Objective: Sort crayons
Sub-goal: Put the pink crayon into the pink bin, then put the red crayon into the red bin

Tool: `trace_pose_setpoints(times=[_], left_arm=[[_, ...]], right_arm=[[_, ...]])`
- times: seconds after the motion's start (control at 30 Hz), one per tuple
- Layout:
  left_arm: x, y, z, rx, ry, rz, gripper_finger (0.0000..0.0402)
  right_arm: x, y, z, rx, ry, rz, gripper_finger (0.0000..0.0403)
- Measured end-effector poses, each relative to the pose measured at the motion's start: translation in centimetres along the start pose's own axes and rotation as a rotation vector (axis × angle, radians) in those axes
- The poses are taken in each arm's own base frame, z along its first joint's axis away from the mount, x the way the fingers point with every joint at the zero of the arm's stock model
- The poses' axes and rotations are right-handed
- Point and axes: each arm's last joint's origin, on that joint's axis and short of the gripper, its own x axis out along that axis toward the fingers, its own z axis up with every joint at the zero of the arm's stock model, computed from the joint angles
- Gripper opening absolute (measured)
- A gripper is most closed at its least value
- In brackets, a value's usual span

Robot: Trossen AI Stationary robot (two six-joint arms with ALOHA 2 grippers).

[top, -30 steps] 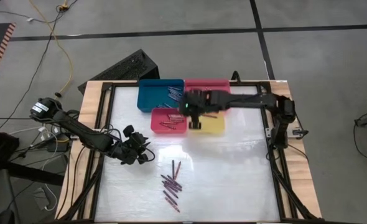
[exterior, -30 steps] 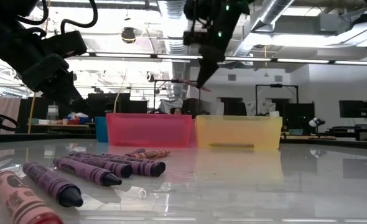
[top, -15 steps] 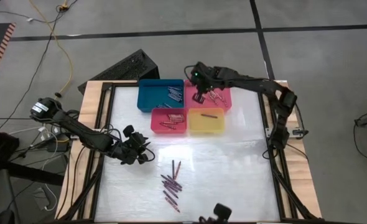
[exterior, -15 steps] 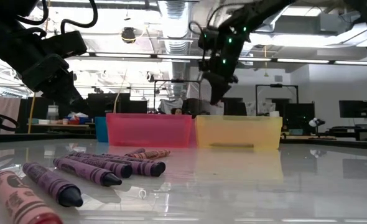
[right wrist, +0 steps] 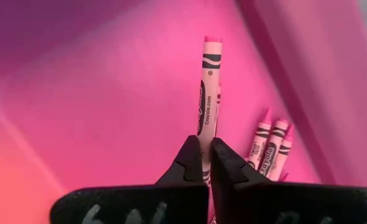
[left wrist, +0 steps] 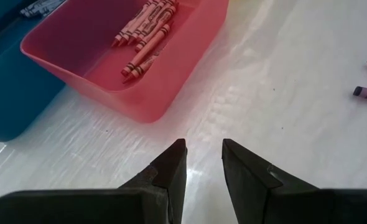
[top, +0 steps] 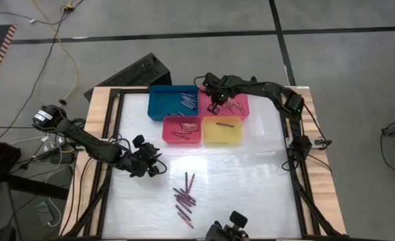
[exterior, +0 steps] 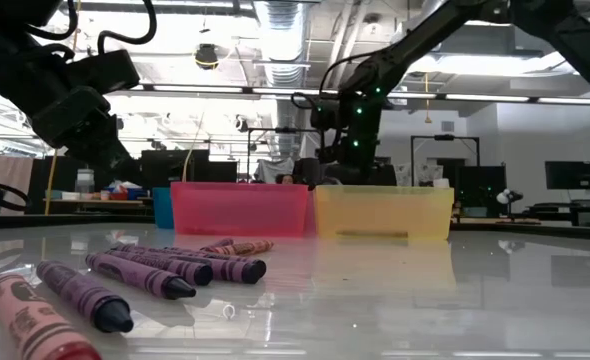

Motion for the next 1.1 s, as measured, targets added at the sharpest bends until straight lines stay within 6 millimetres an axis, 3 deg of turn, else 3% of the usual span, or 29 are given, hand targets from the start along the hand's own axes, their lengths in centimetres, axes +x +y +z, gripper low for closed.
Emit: trace_pose_setpoints(times=[0.13, 0.33, 0.73, 0.93, 1.1], left_arm=[[0.0, 0.0, 0.0, 0.002, -0.002, 0.004, 0.0094], [0.0, 0.0, 0.0, 0.004, -0.003, 0.004, 0.0094], [0.0, 0.0, 0.0, 0.002, -0.002, 0.003, 0.0094], [0.0, 0.0, 0.0, -0.001, -0.003, 0.004, 0.0094], [0.0, 0.0, 0.0, -0.003, -0.004, 0.005, 0.0094]], right_arm=[[0.8, 0.0, -0.2, -0.002, 0.024, 0.0, 0.001], [0.5, -0.2, 0.0, -0.004, 0.012, -0.002, 0.0017], [0.0, -0.1, 0.0, 0.004, 0.033, 0.004, 0.0107], [-3.1, 1.4, 1.4, -0.013, 0.041, 0.156, 0.0117], [-7.9, 5.3, 3.4, -0.094, -0.055, 0.49, 0.0118]])
